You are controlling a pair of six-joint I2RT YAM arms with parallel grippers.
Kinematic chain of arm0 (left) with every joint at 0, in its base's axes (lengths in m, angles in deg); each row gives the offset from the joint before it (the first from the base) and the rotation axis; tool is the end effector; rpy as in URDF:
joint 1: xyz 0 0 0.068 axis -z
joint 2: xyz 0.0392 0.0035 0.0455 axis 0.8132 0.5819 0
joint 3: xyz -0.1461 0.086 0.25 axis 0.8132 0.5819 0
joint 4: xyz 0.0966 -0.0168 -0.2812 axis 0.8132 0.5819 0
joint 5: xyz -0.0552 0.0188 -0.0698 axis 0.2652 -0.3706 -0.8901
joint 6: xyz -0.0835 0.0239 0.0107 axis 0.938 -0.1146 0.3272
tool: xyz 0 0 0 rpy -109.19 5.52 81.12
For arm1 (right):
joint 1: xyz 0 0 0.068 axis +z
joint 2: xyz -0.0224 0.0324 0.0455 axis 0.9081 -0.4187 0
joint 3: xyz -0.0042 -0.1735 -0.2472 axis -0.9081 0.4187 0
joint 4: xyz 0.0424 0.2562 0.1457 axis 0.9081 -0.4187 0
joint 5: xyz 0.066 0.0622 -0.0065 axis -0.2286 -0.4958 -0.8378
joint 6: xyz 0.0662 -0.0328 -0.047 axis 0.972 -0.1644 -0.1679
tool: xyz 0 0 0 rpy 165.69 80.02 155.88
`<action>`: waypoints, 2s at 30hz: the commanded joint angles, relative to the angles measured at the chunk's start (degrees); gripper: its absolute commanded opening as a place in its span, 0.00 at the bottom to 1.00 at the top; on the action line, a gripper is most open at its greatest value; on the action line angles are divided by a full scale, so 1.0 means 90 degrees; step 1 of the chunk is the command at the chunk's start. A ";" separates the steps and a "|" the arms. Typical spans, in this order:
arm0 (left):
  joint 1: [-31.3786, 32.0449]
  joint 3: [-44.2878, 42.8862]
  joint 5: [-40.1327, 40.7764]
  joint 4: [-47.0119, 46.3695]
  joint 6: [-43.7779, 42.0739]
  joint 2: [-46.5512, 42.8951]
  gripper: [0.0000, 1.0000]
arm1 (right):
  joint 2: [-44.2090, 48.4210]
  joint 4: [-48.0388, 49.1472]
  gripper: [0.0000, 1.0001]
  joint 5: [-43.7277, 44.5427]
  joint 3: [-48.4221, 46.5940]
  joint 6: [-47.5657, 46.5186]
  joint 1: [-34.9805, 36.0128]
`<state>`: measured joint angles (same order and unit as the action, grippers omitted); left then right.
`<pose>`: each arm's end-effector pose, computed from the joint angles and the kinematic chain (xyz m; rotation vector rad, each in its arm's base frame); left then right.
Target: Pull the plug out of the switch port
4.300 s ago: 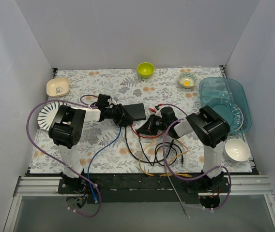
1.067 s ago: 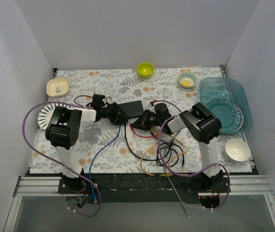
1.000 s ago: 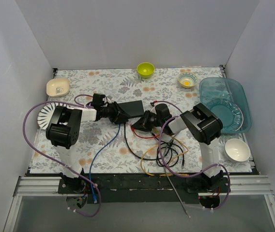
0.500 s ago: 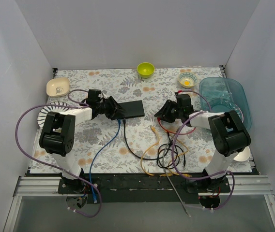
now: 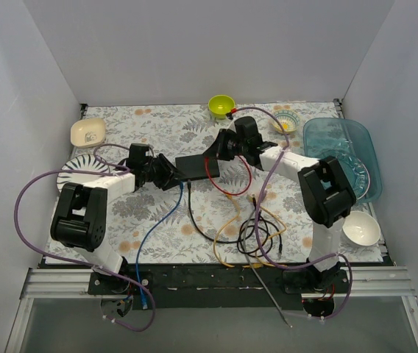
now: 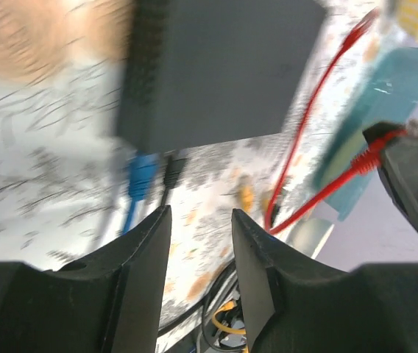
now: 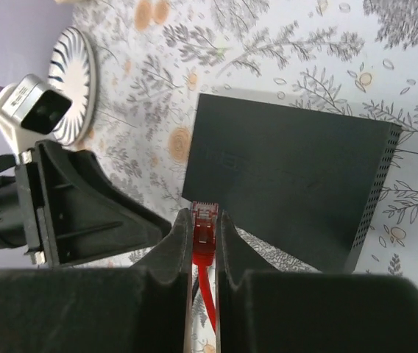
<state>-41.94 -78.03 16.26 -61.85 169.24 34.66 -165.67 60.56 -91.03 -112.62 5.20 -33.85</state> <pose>0.3579 -0.1163 0.1454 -1.5959 2.2973 -1.2761 0.4249 0.2889 0.2162 -0.0741 2.1750 1.0849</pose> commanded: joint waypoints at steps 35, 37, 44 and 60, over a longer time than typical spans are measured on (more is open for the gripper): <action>-0.0370 0.0985 -0.0176 -0.0826 0.0183 -0.0270 0.39 | -0.0393 0.0027 0.16 -0.0648 -0.0455 0.0221 0.0027; -0.0389 0.1054 -0.0225 -0.1070 0.0222 -0.0211 0.38 | -0.0698 0.0272 0.13 -0.0902 -0.0622 0.0562 0.0056; -0.0389 0.1133 -0.0284 -0.1569 0.0300 0.0258 0.37 | -0.1637 0.0156 0.10 -0.1089 -0.1326 0.0740 0.0086; -0.0467 0.1279 -0.0430 -0.3229 0.0798 0.1342 0.31 | -0.2165 0.0126 0.07 -0.1138 -0.1405 0.1111 0.0066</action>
<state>-45.48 -67.85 12.94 -87.47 175.69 44.49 -184.75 60.47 -100.45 -123.61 14.40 -33.11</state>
